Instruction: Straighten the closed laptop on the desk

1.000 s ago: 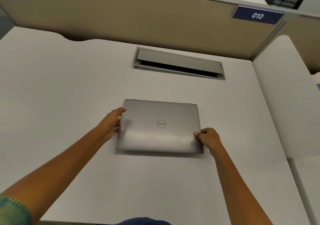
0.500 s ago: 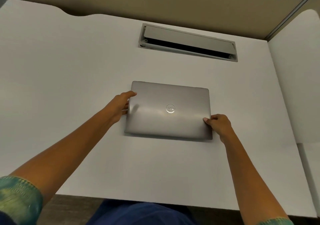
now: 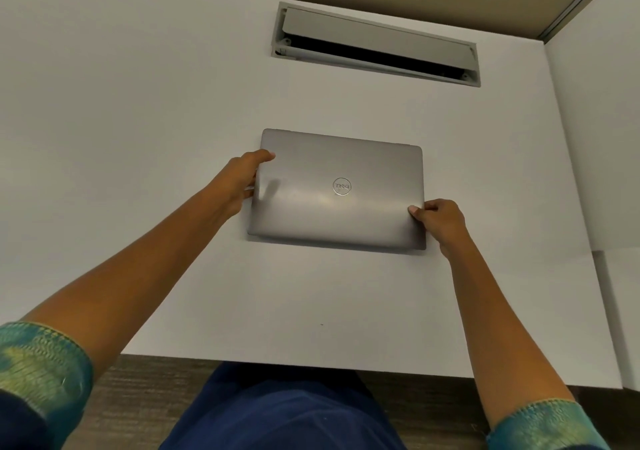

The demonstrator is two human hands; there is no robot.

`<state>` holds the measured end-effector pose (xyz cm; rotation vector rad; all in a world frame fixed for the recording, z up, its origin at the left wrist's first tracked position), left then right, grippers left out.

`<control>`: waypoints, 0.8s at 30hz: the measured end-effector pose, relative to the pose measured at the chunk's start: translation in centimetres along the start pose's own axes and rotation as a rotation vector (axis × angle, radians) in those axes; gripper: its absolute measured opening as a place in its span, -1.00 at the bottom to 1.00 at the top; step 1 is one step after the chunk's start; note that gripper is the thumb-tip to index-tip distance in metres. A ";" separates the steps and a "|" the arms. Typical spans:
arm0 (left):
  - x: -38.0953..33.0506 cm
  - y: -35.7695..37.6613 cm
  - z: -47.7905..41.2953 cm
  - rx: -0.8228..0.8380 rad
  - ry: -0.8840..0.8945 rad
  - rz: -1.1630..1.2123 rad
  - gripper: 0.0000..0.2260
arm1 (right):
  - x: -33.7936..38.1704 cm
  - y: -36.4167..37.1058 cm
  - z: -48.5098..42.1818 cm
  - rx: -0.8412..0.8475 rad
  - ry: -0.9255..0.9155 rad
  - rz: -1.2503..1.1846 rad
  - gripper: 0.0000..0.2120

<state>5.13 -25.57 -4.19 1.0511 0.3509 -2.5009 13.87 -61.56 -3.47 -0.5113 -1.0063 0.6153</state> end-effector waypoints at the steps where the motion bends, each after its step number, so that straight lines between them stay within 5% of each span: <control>1: 0.0 0.0 0.0 -0.004 0.000 -0.005 -0.52 | 0.0 0.1 0.0 -0.001 0.005 -0.002 -0.72; 18: -0.2 0.3 0.7 0.007 0.050 -0.069 -0.51 | -1.0 0.1 0.7 -0.067 0.015 0.000 -0.66; 21: -0.2 0.5 0.6 0.002 0.114 -0.206 -0.49 | -0.9 0.0 1.0 -0.104 -0.012 0.076 -0.60; 24: -0.5 1.3 2.4 -0.191 0.325 -0.584 -0.38 | 0.7 0.3 2.7 -0.246 -0.187 0.188 -0.56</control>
Point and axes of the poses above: each hand's wrist, its own z-axis away from the middle knuckle, its own y-axis out of the palm, x = y × z, the point moved 5 cm from there along -z, towards the middle knuckle, and after that the axes turned 2 degrees about -x, right-handed, at the moved point
